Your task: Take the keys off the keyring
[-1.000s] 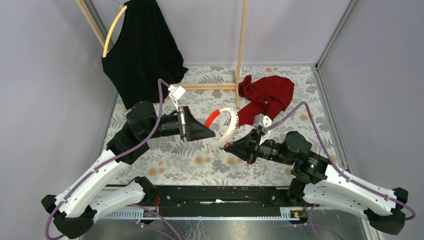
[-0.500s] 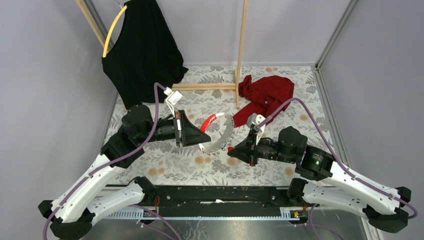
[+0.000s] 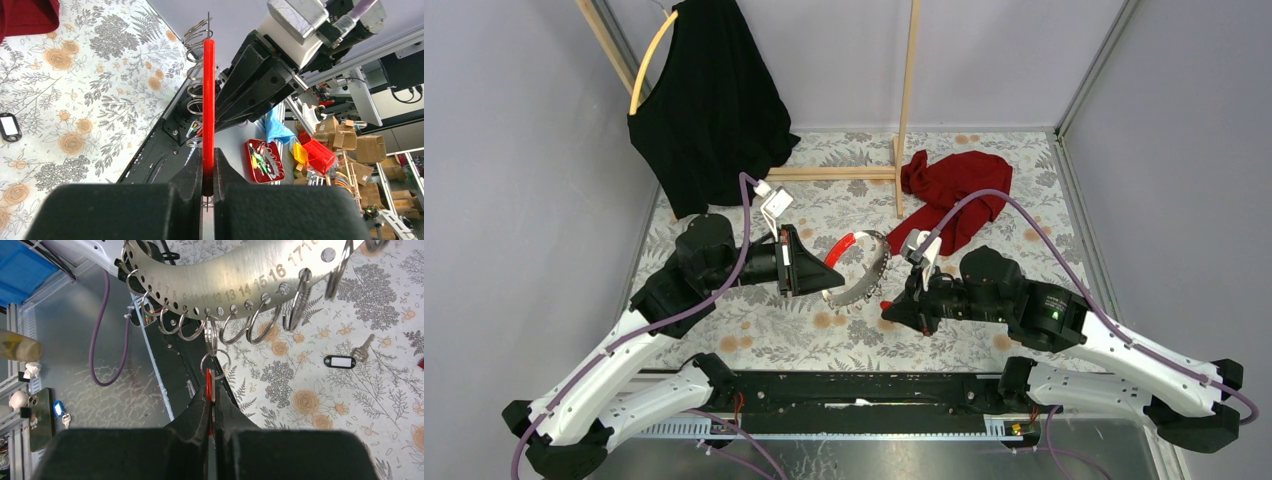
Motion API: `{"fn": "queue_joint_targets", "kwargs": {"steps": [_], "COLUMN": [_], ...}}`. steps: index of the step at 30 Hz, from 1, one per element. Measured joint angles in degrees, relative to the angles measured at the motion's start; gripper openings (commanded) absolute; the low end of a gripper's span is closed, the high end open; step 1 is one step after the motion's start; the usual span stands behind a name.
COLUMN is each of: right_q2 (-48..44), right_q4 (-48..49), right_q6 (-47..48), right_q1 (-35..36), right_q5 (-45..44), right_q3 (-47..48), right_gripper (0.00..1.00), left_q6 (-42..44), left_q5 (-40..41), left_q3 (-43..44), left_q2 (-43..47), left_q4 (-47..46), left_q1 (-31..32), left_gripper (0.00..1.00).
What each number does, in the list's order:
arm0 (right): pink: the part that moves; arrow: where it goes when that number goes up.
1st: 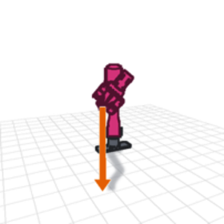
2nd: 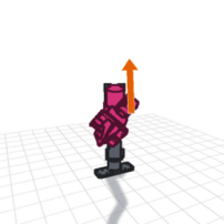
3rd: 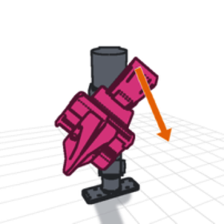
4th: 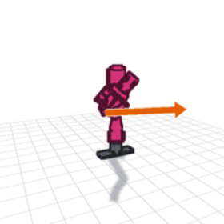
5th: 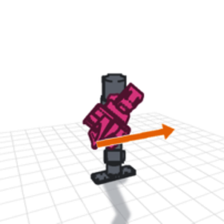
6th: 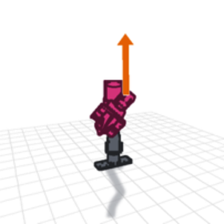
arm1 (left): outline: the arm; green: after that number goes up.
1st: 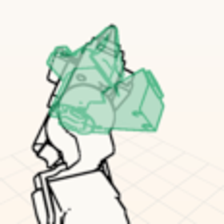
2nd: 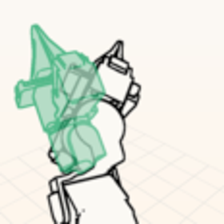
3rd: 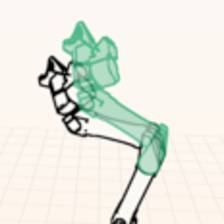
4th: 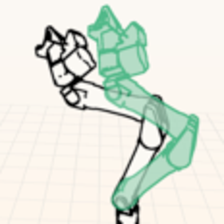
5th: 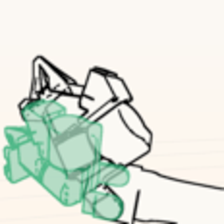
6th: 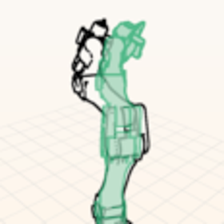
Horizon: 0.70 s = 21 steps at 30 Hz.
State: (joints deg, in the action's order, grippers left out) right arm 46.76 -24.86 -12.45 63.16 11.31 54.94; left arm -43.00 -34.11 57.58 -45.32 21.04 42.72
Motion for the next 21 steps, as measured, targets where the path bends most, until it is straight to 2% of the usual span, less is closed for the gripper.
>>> {"fn": "queue_joint_targets", "kwargs": {"steps": [21], "right_q2": [6.4], "right_q4": [-6.8], "right_q6": [1.9], "right_q1": [3.4], "right_q5": [-6.9], "right_q3": [8.0], "right_gripper": [0.0], "left_q6": [4.0], "left_q5": [0.3], "left_q3": [-1.7], "left_q2": [-0.2], "left_q4": [2.3], "left_q1": [0.0], "left_gripper": [0.0]}}
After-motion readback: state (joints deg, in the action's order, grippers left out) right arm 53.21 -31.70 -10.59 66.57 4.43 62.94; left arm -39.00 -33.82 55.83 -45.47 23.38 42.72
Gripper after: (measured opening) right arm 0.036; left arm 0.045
